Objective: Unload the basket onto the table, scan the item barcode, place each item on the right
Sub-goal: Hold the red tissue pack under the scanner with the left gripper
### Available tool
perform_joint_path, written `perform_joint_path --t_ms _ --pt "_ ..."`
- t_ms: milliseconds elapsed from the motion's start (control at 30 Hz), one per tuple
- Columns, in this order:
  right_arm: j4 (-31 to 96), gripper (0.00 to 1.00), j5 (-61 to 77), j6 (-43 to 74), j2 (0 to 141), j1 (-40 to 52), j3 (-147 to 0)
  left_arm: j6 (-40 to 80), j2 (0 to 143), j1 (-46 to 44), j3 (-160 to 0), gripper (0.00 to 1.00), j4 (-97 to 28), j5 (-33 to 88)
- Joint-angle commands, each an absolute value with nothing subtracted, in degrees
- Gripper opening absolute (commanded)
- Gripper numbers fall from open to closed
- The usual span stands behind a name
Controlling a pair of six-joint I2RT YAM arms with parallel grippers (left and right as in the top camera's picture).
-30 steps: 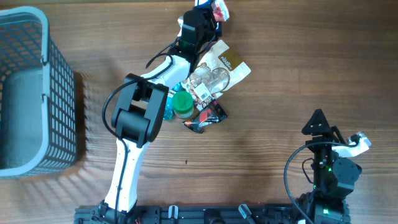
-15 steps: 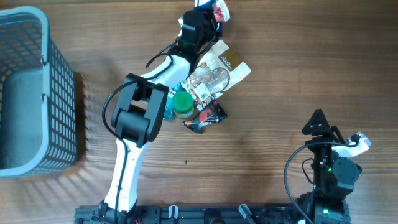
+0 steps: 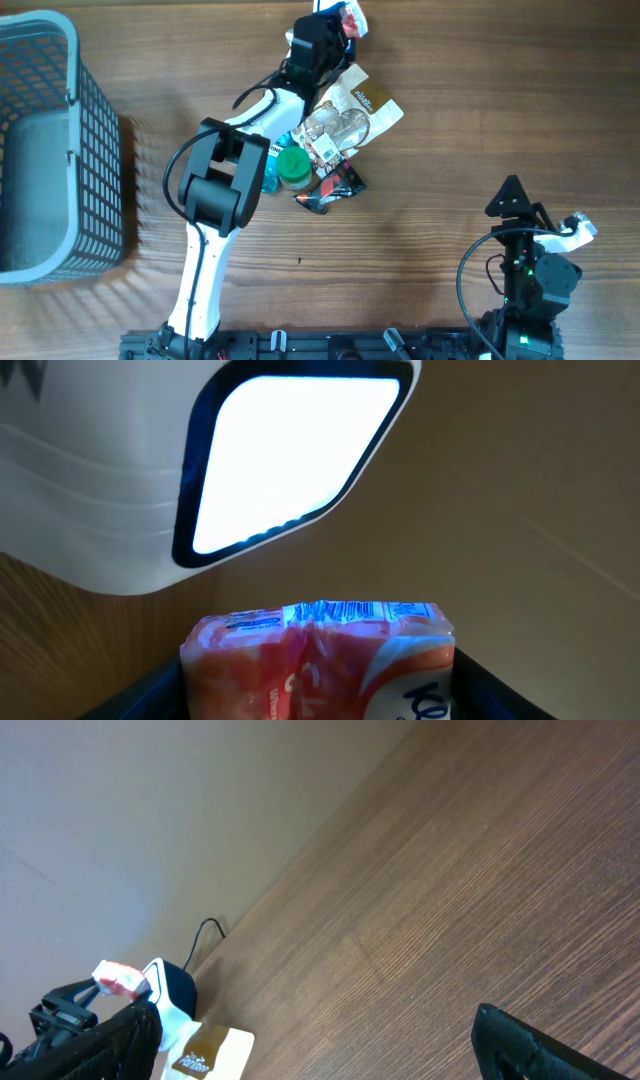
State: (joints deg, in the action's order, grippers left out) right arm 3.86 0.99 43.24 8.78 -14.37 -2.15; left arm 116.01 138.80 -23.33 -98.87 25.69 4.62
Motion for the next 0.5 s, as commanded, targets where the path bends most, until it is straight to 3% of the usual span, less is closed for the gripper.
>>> perform_joint_path --t_ms 0,467 --pt "3.7 1.0 0.0 42.2 8.8 -14.5 -2.1 125.0 139.7 -22.3 -100.0 0.65 25.9 5.5" --pt "3.7 1.0 0.0 42.2 8.8 -14.5 -2.1 125.0 139.7 -21.3 -100.0 0.63 28.0 7.2"
